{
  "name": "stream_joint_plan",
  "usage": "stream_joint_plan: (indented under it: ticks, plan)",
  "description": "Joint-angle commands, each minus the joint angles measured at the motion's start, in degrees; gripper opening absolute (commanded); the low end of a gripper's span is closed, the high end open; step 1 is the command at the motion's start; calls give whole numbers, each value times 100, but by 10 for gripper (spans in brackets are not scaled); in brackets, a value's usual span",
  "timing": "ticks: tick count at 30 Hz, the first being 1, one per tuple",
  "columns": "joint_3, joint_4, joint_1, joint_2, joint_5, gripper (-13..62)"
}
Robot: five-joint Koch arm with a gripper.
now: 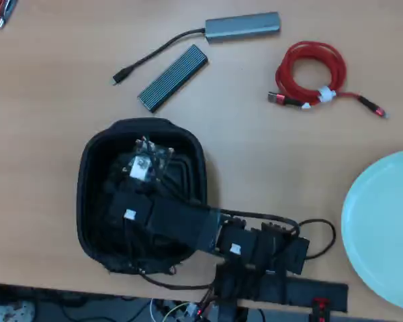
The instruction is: Put a black charging cable in a black bowl and put a red charging cable in a green bowl
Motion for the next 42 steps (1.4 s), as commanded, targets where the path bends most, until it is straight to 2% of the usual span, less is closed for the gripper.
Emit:
stream_joint_plan:
  ticks: [1,6,9,18,23,26,42]
  plan:
    - [176,-88,-44,1230,97,-73]
    - [1740,-932,26,2312,105,-73]
    - [2136,-1406,114,2514,141,-73]
    - [1362,-1538,211,2452,554,-71]
    - [976,-1679,193,1934,554,-71]
    - [923,-1881,167,1503,545,-72]
    - [905,-2118,-158,1362,308,-47]
